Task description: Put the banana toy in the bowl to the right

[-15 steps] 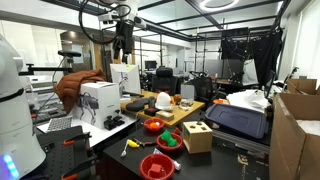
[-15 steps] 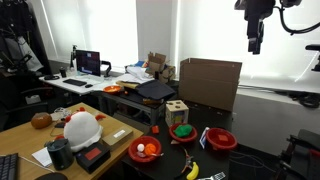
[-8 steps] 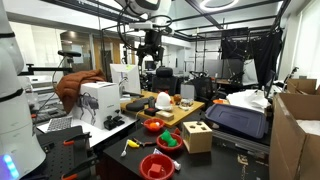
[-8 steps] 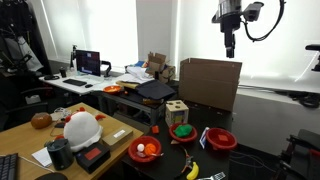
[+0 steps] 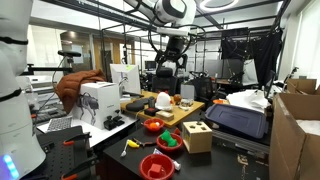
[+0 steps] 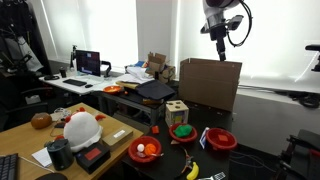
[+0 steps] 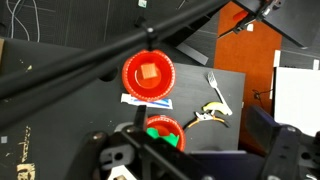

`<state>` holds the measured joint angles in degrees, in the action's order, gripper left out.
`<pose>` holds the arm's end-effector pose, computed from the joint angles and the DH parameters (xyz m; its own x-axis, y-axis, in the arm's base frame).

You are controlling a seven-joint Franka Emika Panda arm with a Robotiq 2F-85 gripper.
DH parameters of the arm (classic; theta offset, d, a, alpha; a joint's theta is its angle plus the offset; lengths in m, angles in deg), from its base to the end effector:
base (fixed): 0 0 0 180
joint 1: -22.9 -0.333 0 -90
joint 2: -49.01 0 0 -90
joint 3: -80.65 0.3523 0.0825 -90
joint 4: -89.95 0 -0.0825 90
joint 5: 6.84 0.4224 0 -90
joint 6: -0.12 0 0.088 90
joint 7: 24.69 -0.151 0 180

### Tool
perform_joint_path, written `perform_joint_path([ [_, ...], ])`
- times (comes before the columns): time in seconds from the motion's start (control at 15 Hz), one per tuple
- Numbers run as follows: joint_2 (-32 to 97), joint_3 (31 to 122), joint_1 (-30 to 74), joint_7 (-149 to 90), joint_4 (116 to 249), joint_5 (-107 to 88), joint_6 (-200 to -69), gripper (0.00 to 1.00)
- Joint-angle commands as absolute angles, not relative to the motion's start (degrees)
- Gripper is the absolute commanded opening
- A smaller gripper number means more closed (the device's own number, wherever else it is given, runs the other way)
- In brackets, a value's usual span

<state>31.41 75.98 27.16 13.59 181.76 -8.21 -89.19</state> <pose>0.6340 -0.0989 0.4100 0.8168 0.4939 -0.2982 0.4618 -0.8695 -0.1752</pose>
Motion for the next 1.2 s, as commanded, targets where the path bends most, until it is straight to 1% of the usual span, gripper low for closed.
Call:
perform_joint_path([
  [0.0, 26.11, 77.23, 28.55, 14.53, 174.98, -11.49, -87.91, 1.0],
  [0.27, 22.75, 77.77, 28.7, 11.39, 173.33, -11.85, -91.88, 1.0],
  [0.4, 22.02, 78.27, 28.47, 8.71, 173.74, -10.96, -95.99, 1.0],
  [0.8, 19.97, 80.18, 27.04, -4.39, 176.77, -9.86, -107.95, 1.0],
  [1.13, 15.24, 80.54, 25.65, -16.05, 179.35, -7.69, -115.14, 1.0],
])
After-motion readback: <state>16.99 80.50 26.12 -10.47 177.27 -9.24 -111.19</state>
